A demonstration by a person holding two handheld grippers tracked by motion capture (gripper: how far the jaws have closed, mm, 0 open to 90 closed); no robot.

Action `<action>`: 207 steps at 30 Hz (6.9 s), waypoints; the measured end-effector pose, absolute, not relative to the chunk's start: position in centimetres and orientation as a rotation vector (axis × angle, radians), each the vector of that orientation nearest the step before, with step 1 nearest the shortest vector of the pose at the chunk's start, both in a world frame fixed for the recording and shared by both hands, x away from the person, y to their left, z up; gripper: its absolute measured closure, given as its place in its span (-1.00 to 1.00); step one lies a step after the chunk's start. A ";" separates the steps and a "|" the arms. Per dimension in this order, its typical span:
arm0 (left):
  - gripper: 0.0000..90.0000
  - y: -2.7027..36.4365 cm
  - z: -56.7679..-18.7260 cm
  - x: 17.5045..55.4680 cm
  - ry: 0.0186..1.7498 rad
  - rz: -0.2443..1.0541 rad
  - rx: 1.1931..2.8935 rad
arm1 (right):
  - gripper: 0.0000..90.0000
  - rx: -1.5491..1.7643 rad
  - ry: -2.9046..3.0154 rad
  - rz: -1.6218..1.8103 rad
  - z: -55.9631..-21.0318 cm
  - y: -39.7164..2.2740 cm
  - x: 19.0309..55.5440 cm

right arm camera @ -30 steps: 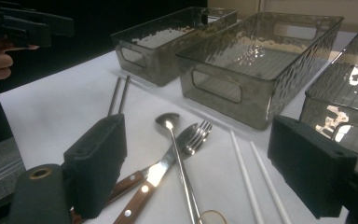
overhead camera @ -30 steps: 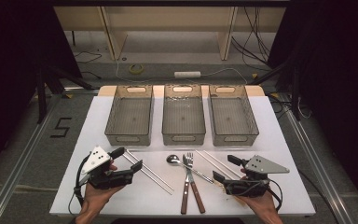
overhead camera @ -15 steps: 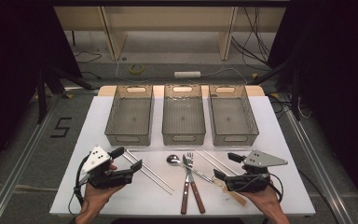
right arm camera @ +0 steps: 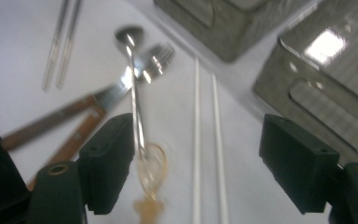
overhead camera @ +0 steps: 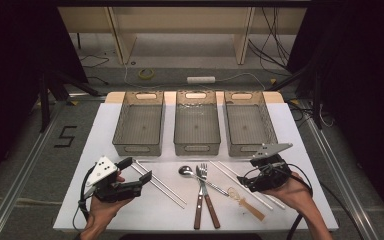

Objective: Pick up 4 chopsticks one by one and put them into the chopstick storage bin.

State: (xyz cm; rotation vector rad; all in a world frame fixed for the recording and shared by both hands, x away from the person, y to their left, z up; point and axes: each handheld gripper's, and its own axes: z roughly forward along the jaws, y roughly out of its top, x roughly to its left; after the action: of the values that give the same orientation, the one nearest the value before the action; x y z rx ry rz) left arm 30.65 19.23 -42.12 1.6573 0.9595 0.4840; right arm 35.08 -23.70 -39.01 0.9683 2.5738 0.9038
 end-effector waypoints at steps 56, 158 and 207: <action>-0.65 19.3 -42.0 30.6 0.954 0.494 1.662 | 0.81 1.086 2.888 0.143 -45.2 -24.8 38.0; 0.43 8.6 -44.0 31.5 0.355 0.291 2.450 | 0.89 0.147 3.048 0.278 -40.0 -10.1 33.2; 0.89 13.3 -41.8 34.2 0.746 0.327 2.271 | -0.26 0.825 2.687 0.798 -39.6 -20.7 35.7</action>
State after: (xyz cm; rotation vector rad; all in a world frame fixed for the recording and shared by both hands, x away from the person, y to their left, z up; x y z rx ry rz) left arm 34.23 13.29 -41.76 2.2710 0.7457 0.3269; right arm 35.69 -20.70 -39.61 0.8247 2.6866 0.7981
